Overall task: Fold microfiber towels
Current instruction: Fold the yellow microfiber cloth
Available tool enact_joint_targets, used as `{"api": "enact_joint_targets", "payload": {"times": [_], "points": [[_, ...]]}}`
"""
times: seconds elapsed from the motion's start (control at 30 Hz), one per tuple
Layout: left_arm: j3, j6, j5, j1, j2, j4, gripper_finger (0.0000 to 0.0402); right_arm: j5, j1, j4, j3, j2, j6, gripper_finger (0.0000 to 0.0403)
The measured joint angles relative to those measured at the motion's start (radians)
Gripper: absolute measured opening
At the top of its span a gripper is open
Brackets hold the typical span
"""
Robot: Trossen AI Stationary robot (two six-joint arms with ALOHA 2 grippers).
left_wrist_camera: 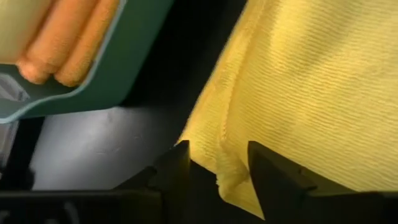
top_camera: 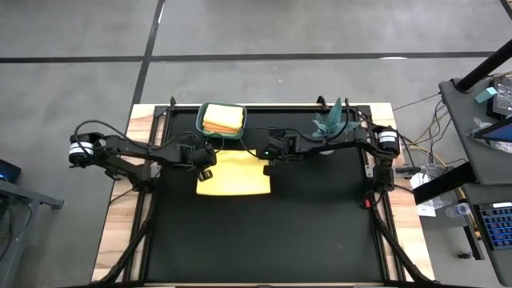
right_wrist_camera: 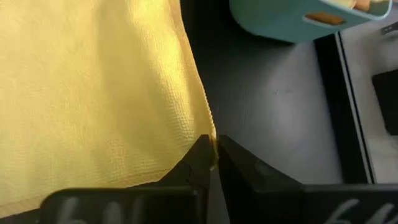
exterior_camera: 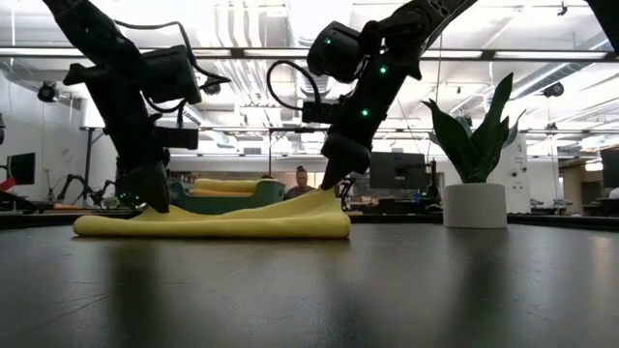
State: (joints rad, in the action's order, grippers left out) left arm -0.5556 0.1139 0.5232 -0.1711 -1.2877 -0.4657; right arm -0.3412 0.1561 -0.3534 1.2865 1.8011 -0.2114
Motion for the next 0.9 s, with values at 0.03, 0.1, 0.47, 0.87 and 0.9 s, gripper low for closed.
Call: {"api": "enact_joint_targets", "payload": {"times": [0.03, 0.1, 0.47, 0.87, 0.9], "points": [[0.000, 0.000, 0.010, 0.000, 0.001, 0.000, 0.0153, 0.000, 0.003, -0.002, 0.000, 0.001, 0.001, 0.0024], [0.000, 0.000, 0.023, 0.000, 0.001, 0.000, 0.0166, 0.000, 0.008, -0.005, 0.000, 0.002, 0.001, 0.0038], [-0.027, -0.047, 0.085, 0.000, 0.053, -0.113, 0.0183, 0.000, 0.028, -0.054, 0.036, -0.005, -0.014, 0.0114], [-0.040, -0.043, 0.057, 0.002, 0.219, -0.147, 0.0183, 0.000, 0.030, -0.169, 0.095, -0.013, -0.014, 0.0116], [-0.040, -0.043, 0.053, 0.002, 0.231, -0.146, 0.0183, 0.000, 0.030, -0.168, 0.095, -0.013, -0.006, 0.0116]]}}
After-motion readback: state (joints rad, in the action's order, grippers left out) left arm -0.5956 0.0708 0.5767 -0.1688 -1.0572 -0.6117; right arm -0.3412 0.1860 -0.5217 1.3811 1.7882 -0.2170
